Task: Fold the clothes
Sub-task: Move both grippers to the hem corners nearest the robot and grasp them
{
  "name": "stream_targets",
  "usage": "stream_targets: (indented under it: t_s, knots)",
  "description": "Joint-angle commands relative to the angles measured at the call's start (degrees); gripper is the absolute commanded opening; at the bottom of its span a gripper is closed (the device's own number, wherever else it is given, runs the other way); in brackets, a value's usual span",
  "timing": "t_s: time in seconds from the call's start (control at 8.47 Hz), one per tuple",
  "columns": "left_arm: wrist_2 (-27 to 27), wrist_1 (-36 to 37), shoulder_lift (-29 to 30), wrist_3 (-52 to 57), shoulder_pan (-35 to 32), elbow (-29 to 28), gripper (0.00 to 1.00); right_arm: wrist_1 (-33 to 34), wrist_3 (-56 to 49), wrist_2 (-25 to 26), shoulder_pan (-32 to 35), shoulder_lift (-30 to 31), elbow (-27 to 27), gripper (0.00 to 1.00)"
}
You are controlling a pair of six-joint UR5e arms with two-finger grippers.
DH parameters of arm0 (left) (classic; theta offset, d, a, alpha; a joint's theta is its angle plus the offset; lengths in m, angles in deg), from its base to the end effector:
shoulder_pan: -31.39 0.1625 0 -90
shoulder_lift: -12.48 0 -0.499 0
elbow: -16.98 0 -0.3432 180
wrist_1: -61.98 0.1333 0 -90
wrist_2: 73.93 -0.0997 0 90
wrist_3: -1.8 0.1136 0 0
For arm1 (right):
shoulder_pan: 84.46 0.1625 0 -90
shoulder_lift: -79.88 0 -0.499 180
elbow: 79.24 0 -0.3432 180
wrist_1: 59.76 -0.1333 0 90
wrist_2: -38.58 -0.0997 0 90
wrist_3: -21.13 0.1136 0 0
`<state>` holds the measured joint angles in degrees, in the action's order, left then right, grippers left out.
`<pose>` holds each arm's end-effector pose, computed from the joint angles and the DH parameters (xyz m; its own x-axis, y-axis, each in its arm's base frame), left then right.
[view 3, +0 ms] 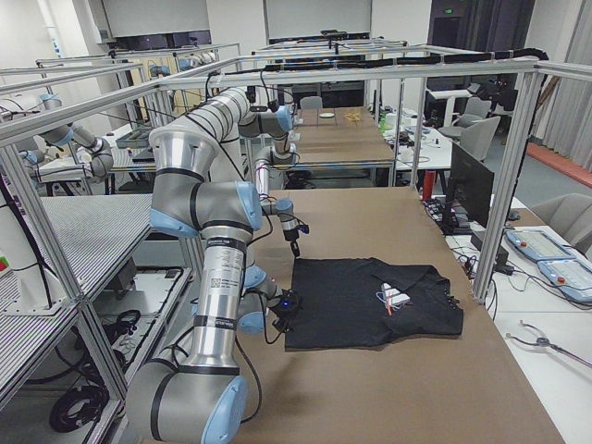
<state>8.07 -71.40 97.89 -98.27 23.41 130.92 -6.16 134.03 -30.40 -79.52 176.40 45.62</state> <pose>0.4047 -0.2073 0.5091 0.4013 -0.2311 -0.8863 0.3353 0.9375 -0.0926 -0.3674 -0.2065 0.4504 0.2346 0.3849 0.8927 -0.5372 0.8167 -0.2109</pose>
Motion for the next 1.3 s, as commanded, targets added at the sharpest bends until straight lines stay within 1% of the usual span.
stream_targets:
  t_s: [0.0,0.24,0.35,0.47,0.71,0.83,0.94,1.18]
  knots:
    - [0.09,-0.03,0.19,0.58,-0.02,0.49,0.0,0.28,-0.05,0.16,-0.11,1.47,-2.93,0.94]
    - [0.0,-0.03,0.19,0.58,-0.02,0.49,0.0,-0.25,-0.31,0.34,-0.72,1.57,-7.94,0.91]
    - [0.0,-0.03,0.19,0.67,-0.02,0.49,0.0,-0.16,-0.49,0.34,-0.99,1.31,-8.14,0.89]
    - [0.0,-0.03,0.28,0.67,-0.02,0.66,0.0,-0.16,-0.31,1.12,-1.25,1.04,-8.14,0.77]
    - [0.0,-0.03,0.28,0.67,-0.11,0.84,0.0,-0.16,0.56,1.83,-2.47,0.16,-7.96,0.51]
    - [0.0,-0.03,0.28,0.67,-0.11,0.93,0.0,-0.07,0.57,4.1,-4.14,-0.19,-8.14,0.4]
    - [0.0,-0.03,0.19,0.67,-0.28,1.36,0.0,-0.07,0.31,5.08,-4.76,-0.28,-7.96,0.37]
    - [0.17,0.05,0.02,0.67,-0.46,2.77,0.0,-0.07,0.3,5.17,-5.55,-0.28,-7.79,0.2]
